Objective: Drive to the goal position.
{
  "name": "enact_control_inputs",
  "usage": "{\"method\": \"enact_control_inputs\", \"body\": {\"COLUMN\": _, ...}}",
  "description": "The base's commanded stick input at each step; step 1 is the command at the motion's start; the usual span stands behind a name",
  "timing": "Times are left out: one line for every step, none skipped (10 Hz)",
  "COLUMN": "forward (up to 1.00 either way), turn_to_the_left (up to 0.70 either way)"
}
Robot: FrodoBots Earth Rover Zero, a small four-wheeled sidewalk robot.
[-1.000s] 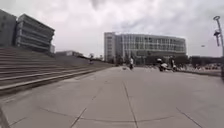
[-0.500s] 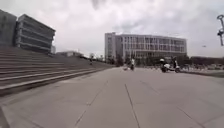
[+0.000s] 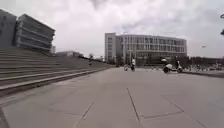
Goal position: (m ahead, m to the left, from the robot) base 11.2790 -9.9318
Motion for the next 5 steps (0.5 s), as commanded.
{"method": "enact_control_inputs", "body": {"forward": 0.70, "turn_to_the_left": 0.00}}
{"method": "enact_control_inputs", "body": {"forward": 0.70, "turn_to_the_left": 0.00}}
{"method": "enact_control_inputs", "body": {"forward": 0.70, "turn_to_the_left": 0.00}}
{"method": "enact_control_inputs", "body": {"forward": 0.70, "turn_to_the_left": 0.00}}
{"method": "enact_control_inputs", "body": {"forward": 0.70, "turn_to_the_left": 0.00}}
